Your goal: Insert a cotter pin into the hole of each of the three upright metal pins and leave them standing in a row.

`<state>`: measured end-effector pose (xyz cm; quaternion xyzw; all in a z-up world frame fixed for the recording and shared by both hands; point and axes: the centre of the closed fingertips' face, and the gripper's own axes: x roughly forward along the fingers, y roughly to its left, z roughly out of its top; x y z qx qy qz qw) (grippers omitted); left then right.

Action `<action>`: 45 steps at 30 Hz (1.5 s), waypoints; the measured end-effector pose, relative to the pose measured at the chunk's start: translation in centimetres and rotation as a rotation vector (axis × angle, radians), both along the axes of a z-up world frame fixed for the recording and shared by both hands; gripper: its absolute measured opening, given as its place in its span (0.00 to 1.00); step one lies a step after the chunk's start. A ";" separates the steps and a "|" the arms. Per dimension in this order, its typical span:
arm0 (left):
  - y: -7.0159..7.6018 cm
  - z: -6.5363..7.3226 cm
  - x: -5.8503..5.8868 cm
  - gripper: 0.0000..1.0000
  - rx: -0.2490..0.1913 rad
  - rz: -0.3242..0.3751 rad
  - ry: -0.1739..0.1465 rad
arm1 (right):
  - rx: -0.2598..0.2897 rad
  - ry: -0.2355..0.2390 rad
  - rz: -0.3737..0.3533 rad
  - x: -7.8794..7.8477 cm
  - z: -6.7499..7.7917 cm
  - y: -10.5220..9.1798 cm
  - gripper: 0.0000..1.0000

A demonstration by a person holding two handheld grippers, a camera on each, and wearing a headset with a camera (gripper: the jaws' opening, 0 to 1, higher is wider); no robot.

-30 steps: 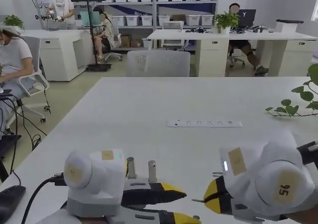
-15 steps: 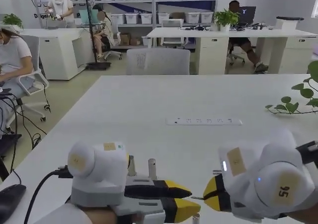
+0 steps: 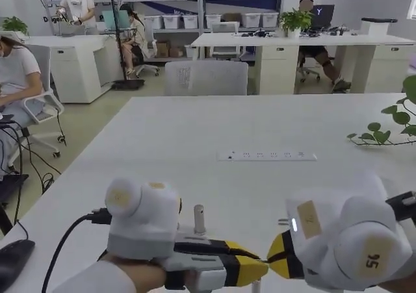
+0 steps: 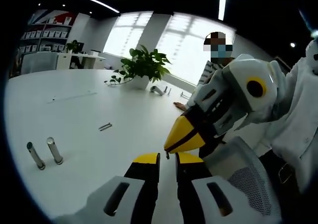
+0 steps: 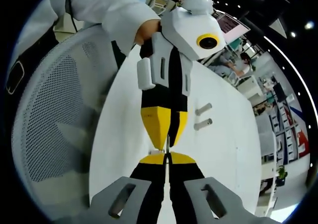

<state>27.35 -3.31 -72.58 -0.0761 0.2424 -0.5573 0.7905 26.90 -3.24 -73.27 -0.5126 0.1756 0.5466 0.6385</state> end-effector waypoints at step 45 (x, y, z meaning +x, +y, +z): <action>-0.2 -0.1 -0.4 0.03 -0.049 0.006 0.121 | -0.012 -0.022 0.039 -0.6 -0.1 0.2 0.02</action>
